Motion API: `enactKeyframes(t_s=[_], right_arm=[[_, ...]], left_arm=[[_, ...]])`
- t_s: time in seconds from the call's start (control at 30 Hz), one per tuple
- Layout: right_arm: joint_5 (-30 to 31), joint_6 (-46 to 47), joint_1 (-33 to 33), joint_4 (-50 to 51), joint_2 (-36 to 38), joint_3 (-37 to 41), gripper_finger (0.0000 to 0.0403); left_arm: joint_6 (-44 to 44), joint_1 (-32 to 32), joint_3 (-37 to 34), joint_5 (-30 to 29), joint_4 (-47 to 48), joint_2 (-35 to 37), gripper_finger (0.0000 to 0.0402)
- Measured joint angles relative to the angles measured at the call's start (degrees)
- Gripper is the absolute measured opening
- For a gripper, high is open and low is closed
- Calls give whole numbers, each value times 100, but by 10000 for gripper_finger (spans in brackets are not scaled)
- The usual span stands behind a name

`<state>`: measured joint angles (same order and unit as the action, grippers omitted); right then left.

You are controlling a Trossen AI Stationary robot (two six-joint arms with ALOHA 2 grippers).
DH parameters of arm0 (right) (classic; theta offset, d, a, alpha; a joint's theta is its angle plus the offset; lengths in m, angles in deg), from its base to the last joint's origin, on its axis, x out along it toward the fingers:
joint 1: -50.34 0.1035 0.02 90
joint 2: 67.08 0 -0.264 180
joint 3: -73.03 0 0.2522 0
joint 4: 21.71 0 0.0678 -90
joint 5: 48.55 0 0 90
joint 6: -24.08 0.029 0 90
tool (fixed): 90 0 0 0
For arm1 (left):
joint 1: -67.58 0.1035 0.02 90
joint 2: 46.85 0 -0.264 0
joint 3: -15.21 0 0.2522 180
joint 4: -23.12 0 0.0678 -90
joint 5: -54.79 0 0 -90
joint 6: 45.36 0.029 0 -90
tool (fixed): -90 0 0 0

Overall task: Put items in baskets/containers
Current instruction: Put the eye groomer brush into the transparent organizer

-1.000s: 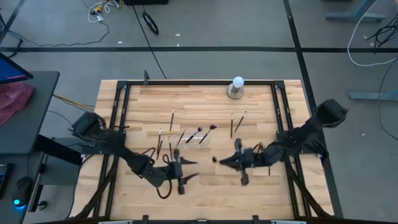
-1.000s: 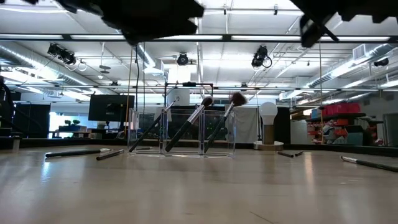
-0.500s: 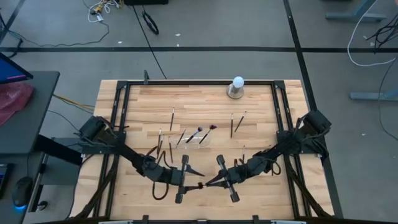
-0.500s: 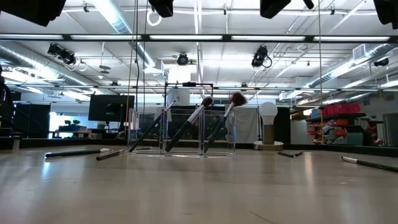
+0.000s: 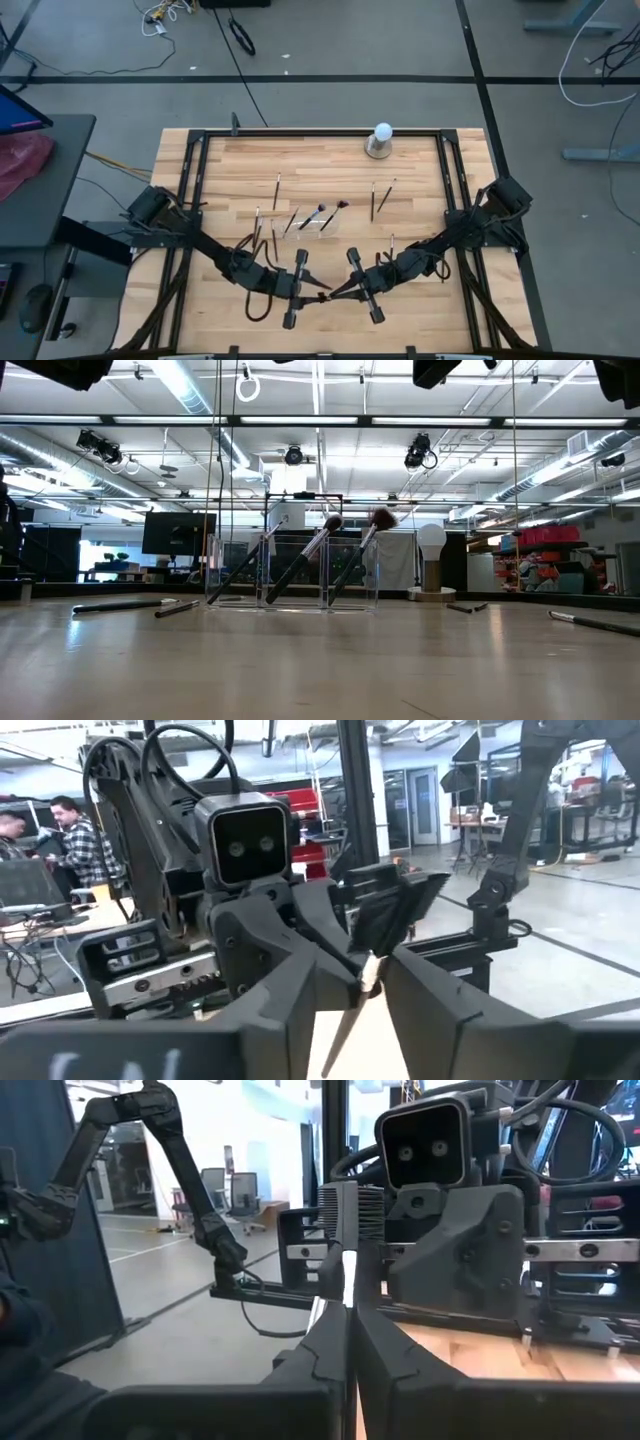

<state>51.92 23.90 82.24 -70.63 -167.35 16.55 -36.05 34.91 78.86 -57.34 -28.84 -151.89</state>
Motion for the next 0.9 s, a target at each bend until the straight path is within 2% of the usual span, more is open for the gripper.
enactKeyframes(t_s=[0.3, 0.5, 0.77, 0.9], right_arm=[[7, 78, 0, 142, 5, -6, 15], [330, 271, 4, 661, 19, -12, 50], [1072, 816, 7, 2427, 640, -7, 90], [1116, 966, 9, 2642, 761, -7, 93]], left_arm=[[0, -2, 0, 171, 27, 0, 17], [-51, -119, -4, -239, 333, 103, 19], [-228, -605, 0, -1850, 2320, 1142, 17], [-843, -879, 4, -2982, 3857, 1851, 17]])
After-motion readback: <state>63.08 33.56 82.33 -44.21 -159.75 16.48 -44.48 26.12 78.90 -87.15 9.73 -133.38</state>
